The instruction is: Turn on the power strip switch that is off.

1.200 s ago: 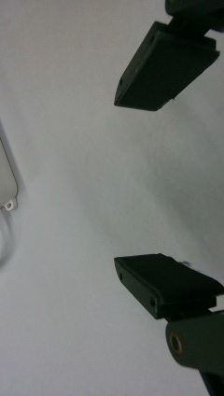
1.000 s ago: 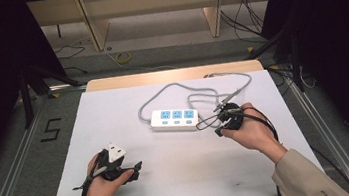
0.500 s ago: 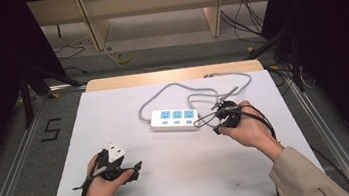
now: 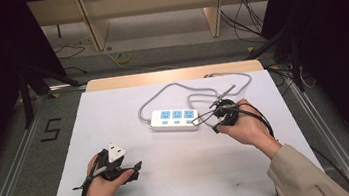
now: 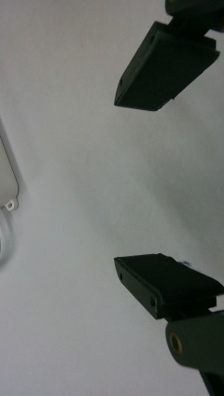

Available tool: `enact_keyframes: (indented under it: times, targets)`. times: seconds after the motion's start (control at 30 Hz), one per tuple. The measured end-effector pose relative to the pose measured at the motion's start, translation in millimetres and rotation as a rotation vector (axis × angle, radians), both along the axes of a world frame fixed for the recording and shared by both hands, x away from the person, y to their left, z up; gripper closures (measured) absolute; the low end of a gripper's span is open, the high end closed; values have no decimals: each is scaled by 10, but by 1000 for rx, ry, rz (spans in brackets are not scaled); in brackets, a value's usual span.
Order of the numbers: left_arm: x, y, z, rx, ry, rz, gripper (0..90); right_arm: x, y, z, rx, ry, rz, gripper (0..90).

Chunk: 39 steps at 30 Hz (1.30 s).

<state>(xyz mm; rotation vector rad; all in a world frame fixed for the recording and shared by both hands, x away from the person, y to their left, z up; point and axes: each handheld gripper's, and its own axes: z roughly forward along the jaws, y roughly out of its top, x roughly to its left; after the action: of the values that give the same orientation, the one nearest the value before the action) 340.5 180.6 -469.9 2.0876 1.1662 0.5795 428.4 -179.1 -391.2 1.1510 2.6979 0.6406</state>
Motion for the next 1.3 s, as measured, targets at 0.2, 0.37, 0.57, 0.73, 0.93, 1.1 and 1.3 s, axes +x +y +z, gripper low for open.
enact_keyframes:
  times: [0.2,0.37,0.57,0.73,0.93,1.1,1.3]
  targets:
    - [0,0,0,0,0,0,187,42,8,-9,-2,4,-4,900]
    - [-1,-2,0,-2,1,1,187,72,28,-13,-5,7,-8,900]
    - [0,0,1,-1,0,0,187,110,54,-15,-4,10,-4,900]
    - [-1,-2,0,-1,0,0,187,143,77,-19,-7,11,-7,900]
    - [-1,0,3,0,0,0,187,179,106,-17,-8,9,-10,900]
    - [-2,-5,1,-1,1,0,187,212,136,-18,-10,10,-9,900]
    - [-1,-5,0,-1,-2,-2,187,250,170,-34,-14,12,-11,900]
